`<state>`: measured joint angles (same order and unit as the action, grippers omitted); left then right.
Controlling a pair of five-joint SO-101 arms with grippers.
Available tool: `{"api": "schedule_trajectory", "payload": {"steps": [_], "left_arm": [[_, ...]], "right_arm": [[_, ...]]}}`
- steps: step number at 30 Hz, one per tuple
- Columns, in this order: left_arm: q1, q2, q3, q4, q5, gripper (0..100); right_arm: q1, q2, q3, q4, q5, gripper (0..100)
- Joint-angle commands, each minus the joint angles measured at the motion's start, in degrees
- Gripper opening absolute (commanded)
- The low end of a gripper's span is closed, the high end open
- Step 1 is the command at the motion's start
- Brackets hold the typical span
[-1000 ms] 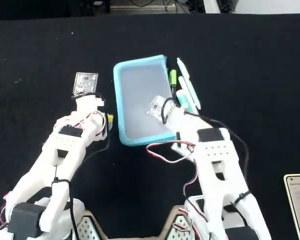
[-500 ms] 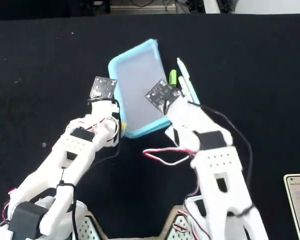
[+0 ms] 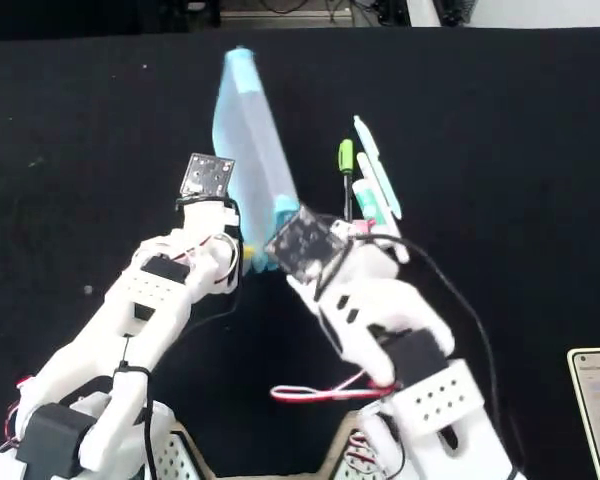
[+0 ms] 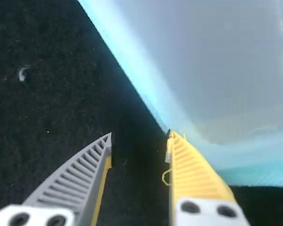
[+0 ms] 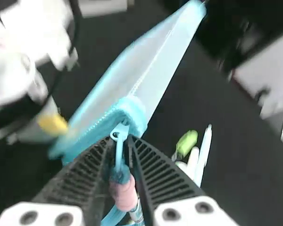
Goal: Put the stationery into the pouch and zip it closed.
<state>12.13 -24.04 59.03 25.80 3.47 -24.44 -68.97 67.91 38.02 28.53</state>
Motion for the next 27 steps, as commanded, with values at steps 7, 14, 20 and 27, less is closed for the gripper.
{"api": "schedule_trajectory", "payload": {"steps": [7, 14, 20, 27], "left_arm": [[-0.2, -2.0, -0.6, 0.4, 0.6, 19], [-5.1, -2.1, -1.1, 0.5, 0.2, 19], [-14.9, -2.2, -10.2, 11.0, 0.1, 19], [-22.6, -2.1, -27.6, 38.2, -8.3, 19]], "right_arm": [[-3.5, -14.7, 16.5, -16.8, -0.5, 1.1], [-9.2, -22.7, 22.4, -16.9, -0.5, 1.1], [-15.5, -25.4, 22.5, -16.9, -0.5, 1.1], [-17.1, -25.3, 22.5, -16.9, -0.5, 1.1]]}}
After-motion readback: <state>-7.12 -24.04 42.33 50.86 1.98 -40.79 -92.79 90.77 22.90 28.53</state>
